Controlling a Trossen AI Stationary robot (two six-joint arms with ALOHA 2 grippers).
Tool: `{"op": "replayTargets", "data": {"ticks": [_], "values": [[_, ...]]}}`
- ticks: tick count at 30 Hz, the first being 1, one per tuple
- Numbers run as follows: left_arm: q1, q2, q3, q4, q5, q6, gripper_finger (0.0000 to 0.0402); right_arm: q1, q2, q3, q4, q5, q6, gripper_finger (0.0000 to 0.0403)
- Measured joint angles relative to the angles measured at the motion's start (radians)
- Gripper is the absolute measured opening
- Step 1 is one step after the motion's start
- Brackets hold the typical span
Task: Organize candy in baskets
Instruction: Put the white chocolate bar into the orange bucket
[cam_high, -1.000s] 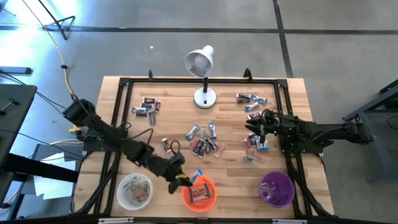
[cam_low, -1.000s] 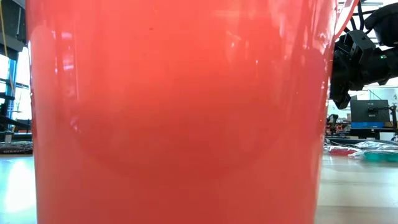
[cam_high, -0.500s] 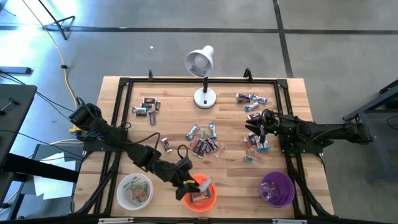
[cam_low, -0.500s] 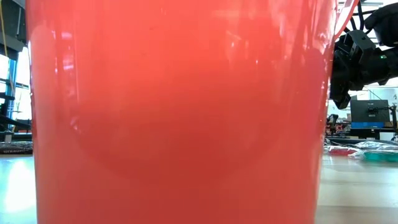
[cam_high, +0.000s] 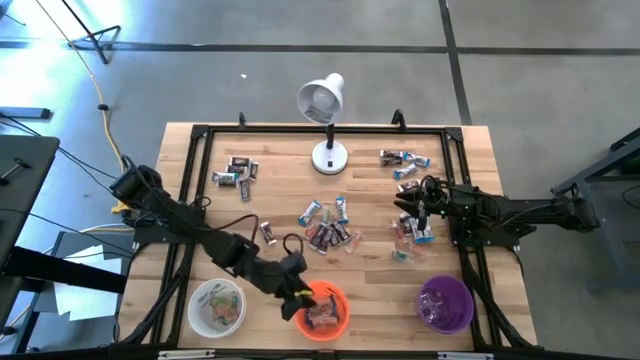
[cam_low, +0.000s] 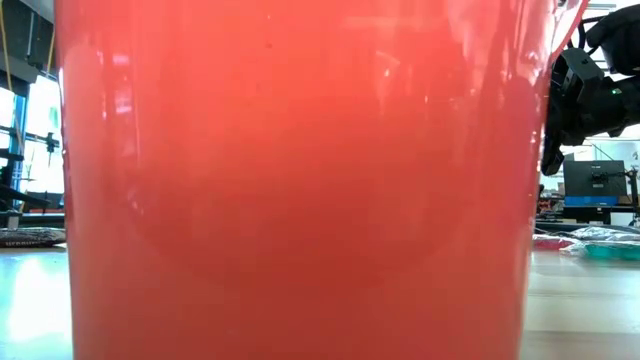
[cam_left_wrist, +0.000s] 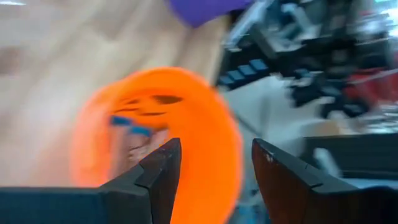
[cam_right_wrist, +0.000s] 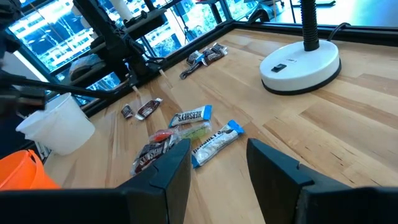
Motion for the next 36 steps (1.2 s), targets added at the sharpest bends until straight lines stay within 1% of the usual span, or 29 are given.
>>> {"op": "replayTargets", "data": {"ticks": [2,6,8,11,15,17,20,24,31,34,36], "values": [[0.011,-0.024,0.001,-0.133,-0.044,0.016,0.0184,0.0,0.0,0.0,0.0,0.0,0.0,0.0152],[0.063,-0.083,-0.001,-0.548,-0.12,-0.03,0.0184,0.0,0.0,0.0,0.0,0.0,0.0,0.0152],[0.094,-0.117,-0.001,-0.7,-0.15,-0.047,0.0184,0.0,0.0,0.0,0.0,0.0,0.0,0.0152],[0.139,-0.171,0.0,-0.85,-0.191,-0.059,0.0184,0.0,0.0,0.0,0.0,0.0,0.0,0.0152],[0.203,-0.235,-0.01,-0.995,-0.29,-0.059,0.0184,0.0,0.0,0.0,0.0,0.0,0.0,0.0152],[0.242,-0.263,-0.03,-1.056,-0.308,-0.052,0.0184,0.0,0.0,0.0,0.0,0.0,0.0,0.0152],[0.307,-0.308,-0.077,-1.117,-0.294,-0.006,0.0184,0.0,0.0,0.0,0.0,0.0,0.0,0.0152],[0.42,-0.416,-0.179,-1.119,-0.28,0.109,0.0184,0.0,0.0,0.0,0.0,0.0,0.0,0.0152],[0.687,-0.64,-0.365,-1.09,-0.164,0.315,0.0184,0.0,0.0,0.0,0.0,0.0,0.0,0.0152],[0.786,-0.687,-0.429,-1.046,-0.097,0.404,0.0184,0.0,0.0,0.0,0.0,0.0,0.0,0.0152],[0.843,-0.69,-0.456,-1.016,-0.082,0.441,0.0184,0.0,0.0,0.0,0.0,0.0,0.0,0.0152]]}}
